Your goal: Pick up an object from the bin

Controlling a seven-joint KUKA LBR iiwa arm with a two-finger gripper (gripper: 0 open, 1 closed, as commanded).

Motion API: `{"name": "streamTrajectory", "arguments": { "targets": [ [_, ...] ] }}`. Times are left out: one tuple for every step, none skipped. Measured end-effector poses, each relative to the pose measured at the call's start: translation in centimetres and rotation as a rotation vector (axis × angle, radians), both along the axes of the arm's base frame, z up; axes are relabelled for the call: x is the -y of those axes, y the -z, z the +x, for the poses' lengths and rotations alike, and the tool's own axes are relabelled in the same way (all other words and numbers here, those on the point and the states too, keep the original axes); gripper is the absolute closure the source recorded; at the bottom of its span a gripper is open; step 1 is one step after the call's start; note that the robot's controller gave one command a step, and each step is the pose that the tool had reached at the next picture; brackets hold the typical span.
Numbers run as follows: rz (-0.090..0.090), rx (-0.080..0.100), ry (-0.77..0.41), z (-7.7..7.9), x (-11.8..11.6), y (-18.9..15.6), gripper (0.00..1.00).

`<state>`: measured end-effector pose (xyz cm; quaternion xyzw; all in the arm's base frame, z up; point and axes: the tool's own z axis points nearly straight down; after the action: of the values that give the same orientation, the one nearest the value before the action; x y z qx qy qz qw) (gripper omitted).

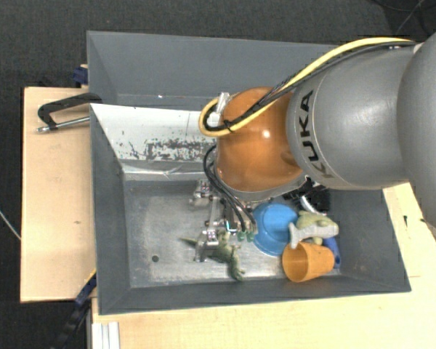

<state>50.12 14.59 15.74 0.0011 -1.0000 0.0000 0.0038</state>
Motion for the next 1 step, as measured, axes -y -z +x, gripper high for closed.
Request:
{"name": "streamTrajectory", "arguments": {
  "targets": [
    [-0.002, 0.001, 0.085, -0.53, 4.34, 8.25, 0.00]
  ]
}}
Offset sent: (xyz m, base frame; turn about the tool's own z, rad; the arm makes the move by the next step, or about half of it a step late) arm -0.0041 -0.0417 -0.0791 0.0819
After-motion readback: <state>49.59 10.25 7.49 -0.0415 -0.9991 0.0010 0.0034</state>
